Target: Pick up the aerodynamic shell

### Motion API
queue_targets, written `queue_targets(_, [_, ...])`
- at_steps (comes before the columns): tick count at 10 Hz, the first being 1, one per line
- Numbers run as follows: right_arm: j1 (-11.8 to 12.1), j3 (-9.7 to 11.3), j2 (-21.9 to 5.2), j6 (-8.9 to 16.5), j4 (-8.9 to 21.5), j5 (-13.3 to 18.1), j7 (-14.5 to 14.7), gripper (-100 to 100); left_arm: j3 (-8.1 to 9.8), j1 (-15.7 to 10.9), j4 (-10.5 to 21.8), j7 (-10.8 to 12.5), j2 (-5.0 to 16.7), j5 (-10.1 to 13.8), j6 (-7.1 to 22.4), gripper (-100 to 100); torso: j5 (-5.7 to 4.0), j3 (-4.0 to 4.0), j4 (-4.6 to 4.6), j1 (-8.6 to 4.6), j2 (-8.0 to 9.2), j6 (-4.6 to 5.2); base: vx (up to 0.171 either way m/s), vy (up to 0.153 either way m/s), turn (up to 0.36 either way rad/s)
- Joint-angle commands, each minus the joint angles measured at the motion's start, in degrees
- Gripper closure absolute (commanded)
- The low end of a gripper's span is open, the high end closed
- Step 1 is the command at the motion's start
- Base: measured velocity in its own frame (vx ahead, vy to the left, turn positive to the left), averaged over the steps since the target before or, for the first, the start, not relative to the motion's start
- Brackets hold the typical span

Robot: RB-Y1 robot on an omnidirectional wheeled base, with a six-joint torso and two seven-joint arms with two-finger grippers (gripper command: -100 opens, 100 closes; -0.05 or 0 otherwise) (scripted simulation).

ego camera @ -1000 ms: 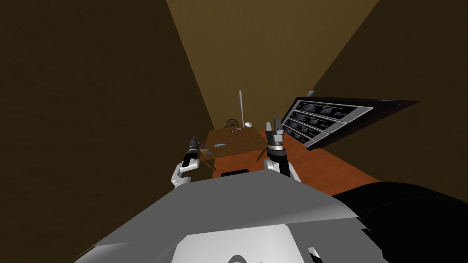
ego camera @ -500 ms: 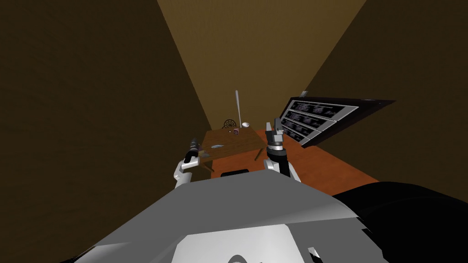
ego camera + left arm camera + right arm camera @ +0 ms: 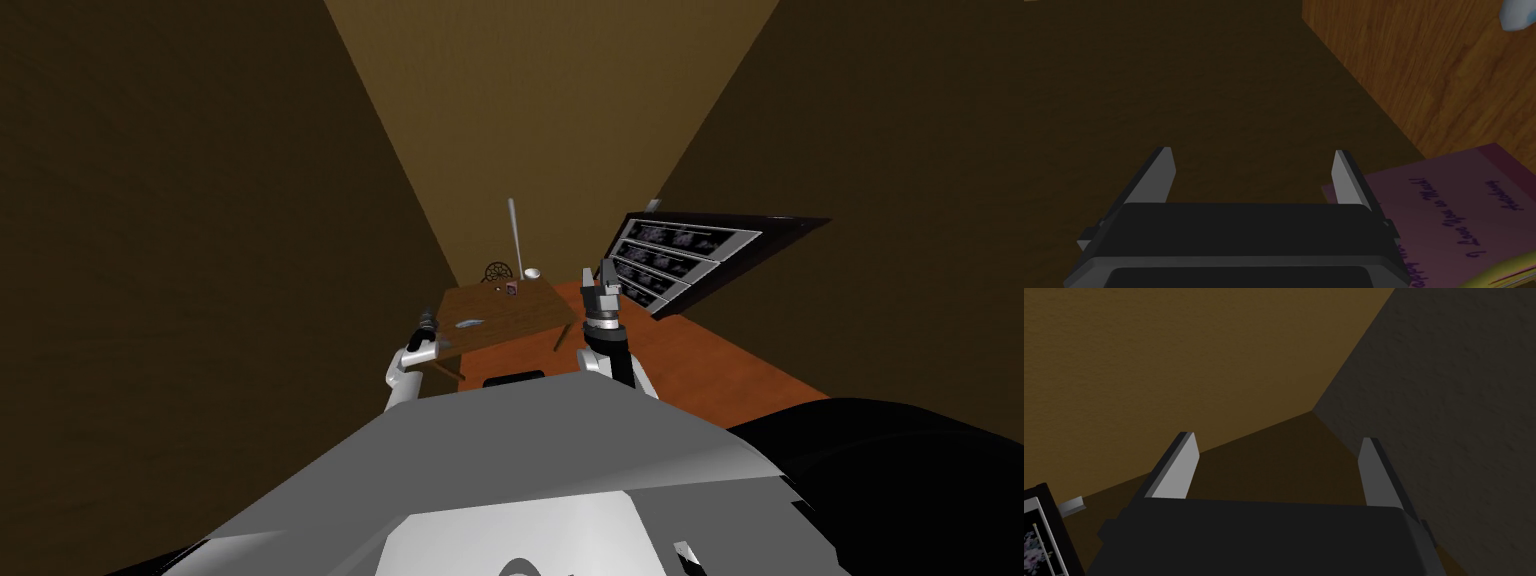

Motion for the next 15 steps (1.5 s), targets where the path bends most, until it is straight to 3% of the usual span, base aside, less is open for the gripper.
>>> queue_targets(1, [0.0,0.0,0.0,0.0,0.0,0.0,0.0,0,0.27,-0.95,2.44,0.54,0.39,0.04,1.11,-100,0.0,0.0,0.0,0.0,0.0,0.0,0.011,-0.034,-0.064])
queue_targets(4, [0.0,0.0,0.0,0.0,0.0,0.0,0.0,0,1.47,-4.55,7.49,2.09,1.04,-0.36,4.76,-100,0.0,0.0,-0.01,0.0,0.01,-0.02,0.013,-0.041,-0.075])
queue_targets(6, [0.0,0.0,0.0,0.0,0.0,0.0,0.0,0,1.47,-4.55,8.98,2.09,1.04,-0.36,4.76,-100,0.0,0.01,0.0,0.01,0.02,-0.03,0.008,-0.021,-0.022])
queue_targets(7, [0.0,0.0,0.0,0.0,0.0,0.0,0.0,0,2.05,-6.33,10.99,2.85,1.38,-0.55,6.55,-100,0.01,0.02,0.0,0.09,0.04,-0.04,0.01,-0.024,-0.099])
queue_targets(8, [0.0,0.0,0.0,0.0,0.0,0.0,0.0,0,2.05,-6.33,12.24,2.85,1.38,-0.55,6.55,-100,0.01,0.01,0.0,0.05,0.02,0.0,0.012,-0.027,-0.053])
queue_targets(15, [0.0,0.0,0.0,0.0,0.0,0.0,0.0,0,4.2,-13.14,23.94,5.7,2.71,-1.26,13.24,-100,0.0,-0.01,-0.01,0.04,-0.01,-0.04,0.017,-0.033,-0.066])
